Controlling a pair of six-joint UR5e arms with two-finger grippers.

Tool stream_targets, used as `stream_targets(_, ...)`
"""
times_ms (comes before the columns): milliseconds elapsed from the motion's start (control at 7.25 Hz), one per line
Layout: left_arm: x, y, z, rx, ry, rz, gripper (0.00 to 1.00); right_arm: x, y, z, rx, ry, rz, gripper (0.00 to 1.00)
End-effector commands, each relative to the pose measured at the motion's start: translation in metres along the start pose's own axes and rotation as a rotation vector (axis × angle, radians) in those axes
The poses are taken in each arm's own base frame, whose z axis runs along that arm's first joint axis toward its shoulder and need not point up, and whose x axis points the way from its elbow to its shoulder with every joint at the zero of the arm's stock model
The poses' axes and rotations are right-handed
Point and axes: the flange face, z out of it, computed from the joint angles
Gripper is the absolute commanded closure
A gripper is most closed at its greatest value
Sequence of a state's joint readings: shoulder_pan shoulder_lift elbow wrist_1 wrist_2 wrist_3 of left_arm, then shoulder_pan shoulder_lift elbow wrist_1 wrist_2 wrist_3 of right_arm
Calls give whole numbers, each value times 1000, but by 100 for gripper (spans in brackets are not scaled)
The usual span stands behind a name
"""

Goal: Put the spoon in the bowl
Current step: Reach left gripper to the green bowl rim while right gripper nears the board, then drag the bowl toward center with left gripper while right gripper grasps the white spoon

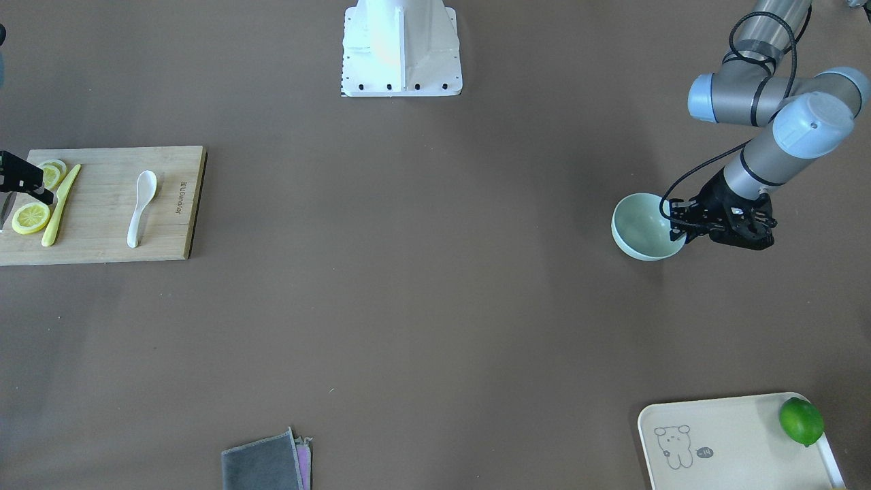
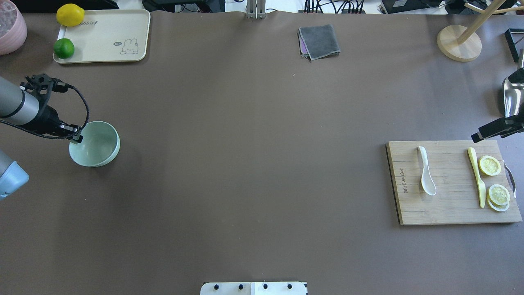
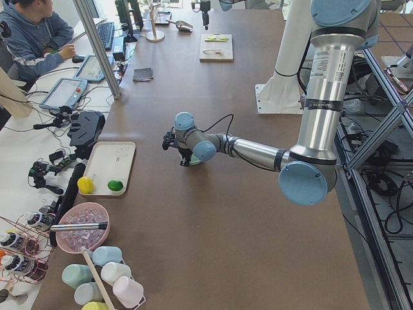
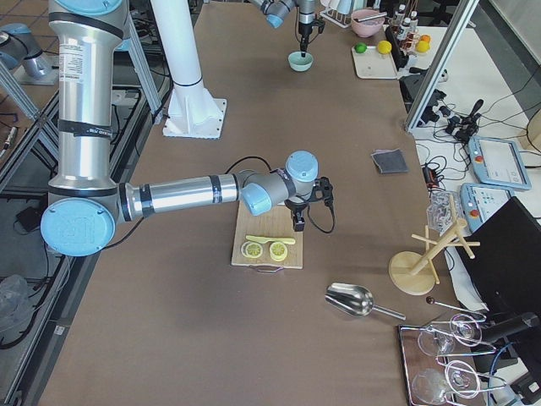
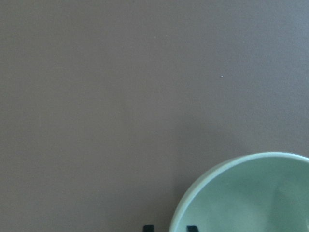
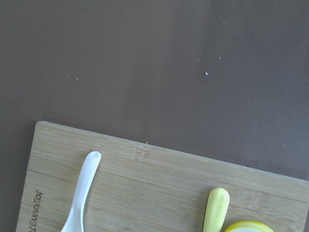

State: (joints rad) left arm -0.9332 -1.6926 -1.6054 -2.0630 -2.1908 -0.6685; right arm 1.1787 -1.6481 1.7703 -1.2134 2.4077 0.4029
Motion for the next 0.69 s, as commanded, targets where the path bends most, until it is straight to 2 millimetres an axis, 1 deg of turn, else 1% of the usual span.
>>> stream_targets(0, 34, -13, -17, -18, 76, 11, 100, -5, -1, 1, -2, -2, 9, 16)
stream_targets(138, 82, -33, -46, -4, 106, -73, 100, -28, -7, 7, -8, -16, 60, 23)
stream_targets(276, 143, -55, -59, -1, 138, -136, 100, -50, -11, 21, -18, -14, 115, 28)
stream_targets(414, 209, -50, -42, -9, 153, -167, 100, -72, -8, 40, 15, 1, 138, 33)
stream_targets(552, 269, -50, -39, -3, 162, -192, 100, -91, -3, 61, 41, 10, 170, 40)
